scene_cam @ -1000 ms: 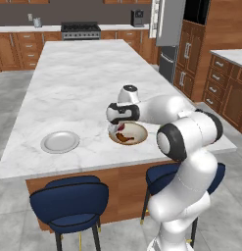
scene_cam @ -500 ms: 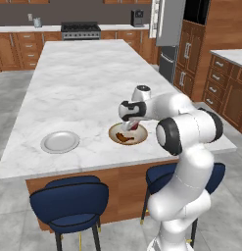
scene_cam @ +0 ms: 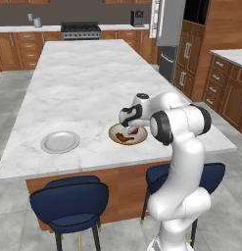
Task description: Pick the chicken drumstick and tomato from their plates and place them in the bowl. Then put the bowl in the fridge.
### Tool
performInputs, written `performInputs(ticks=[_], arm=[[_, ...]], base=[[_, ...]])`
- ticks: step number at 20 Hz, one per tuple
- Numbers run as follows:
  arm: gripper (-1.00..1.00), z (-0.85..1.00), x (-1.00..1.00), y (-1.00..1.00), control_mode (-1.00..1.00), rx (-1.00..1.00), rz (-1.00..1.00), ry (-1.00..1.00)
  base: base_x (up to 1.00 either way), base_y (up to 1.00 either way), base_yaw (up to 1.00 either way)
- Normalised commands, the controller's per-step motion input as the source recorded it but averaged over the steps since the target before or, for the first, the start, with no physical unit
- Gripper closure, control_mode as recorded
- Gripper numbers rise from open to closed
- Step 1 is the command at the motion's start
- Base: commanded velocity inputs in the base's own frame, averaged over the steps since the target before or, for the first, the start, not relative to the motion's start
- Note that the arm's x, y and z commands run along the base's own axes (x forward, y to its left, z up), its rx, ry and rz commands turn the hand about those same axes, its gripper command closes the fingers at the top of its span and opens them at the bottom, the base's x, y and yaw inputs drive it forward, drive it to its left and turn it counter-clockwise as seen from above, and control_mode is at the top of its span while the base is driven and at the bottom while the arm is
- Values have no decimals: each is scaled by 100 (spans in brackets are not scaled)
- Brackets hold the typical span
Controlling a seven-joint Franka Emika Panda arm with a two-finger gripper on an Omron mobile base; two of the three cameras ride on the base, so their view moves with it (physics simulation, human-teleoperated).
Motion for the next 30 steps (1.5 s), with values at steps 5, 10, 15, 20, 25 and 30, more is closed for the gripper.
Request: performInputs(ticks=[5,10,15,20,25,30], arm=[[-100,-24,9,-5,-100,0,-4,2],[-100,-3,0,-2,-100,0,-1,0],[-100,22,-4,-4,-100,-1,-2,0],[-100,40,-31,-3,-100,-1,8,-5],[-100,35,-57,3,-100,-2,18,-12],[-100,3,-65,26,-100,-11,18,-5]], base=[[0,0,0],[0,0,0],[0,0,0],[0,0,0],[0,0,0],[0,0,0]])
